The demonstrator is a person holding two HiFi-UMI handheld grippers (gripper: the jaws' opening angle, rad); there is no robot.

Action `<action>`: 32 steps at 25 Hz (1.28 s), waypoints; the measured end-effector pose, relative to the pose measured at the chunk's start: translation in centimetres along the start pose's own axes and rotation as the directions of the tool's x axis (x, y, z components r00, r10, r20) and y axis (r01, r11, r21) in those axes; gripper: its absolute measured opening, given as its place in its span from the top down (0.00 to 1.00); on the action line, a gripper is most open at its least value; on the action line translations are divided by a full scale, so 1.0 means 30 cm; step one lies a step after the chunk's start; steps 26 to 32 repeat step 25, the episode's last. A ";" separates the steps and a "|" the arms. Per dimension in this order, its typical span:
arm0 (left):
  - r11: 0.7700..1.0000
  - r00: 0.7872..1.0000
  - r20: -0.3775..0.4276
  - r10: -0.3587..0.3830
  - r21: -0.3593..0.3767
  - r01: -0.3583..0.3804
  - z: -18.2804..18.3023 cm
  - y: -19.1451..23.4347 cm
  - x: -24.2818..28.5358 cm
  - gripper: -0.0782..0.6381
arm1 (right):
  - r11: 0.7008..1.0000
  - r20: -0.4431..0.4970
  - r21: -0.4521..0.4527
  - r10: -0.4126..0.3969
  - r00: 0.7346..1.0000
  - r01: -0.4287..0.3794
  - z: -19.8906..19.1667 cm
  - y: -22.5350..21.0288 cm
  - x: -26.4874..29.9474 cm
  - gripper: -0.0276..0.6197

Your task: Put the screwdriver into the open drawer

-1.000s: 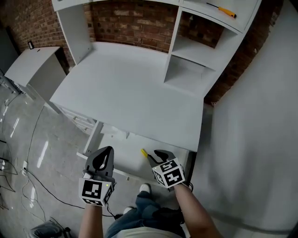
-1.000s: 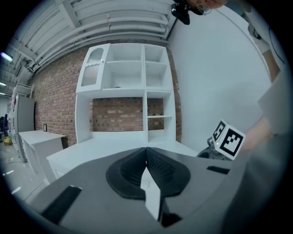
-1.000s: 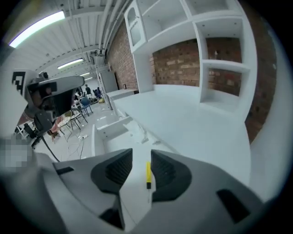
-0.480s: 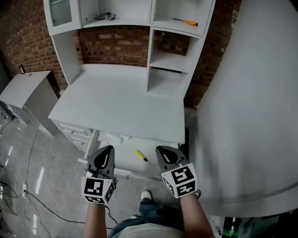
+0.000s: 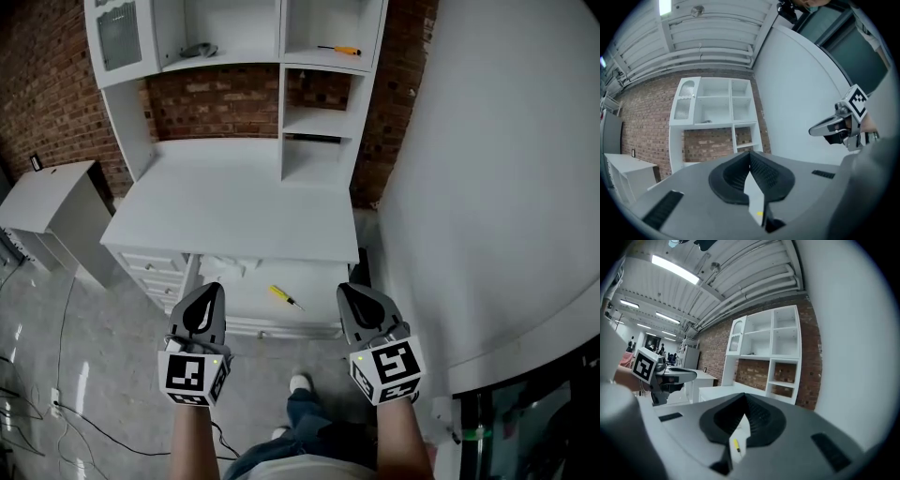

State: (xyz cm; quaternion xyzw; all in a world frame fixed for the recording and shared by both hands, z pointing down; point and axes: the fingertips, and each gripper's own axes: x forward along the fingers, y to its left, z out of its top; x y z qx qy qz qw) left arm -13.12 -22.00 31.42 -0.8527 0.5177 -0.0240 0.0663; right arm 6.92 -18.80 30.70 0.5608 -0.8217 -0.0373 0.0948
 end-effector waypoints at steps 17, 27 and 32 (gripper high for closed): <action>0.999 0.998 0.054 0.025 0.031 -0.027 0.117 -0.066 0.021 0.87 | 0.997 0.049 -0.074 -0.015 0.999 0.018 0.081 -0.079 -0.045 0.94; 0.998 0.997 0.052 0.062 0.017 -0.063 0.161 -0.055 0.075 0.87 | 0.998 0.125 -0.022 -0.064 0.990 0.067 0.131 -0.203 -0.020 0.94; 0.998 0.997 0.052 0.062 0.017 -0.063 0.161 -0.055 0.075 0.87 | 0.998 0.125 -0.022 -0.064 0.990 0.067 0.131 -0.203 -0.020 0.94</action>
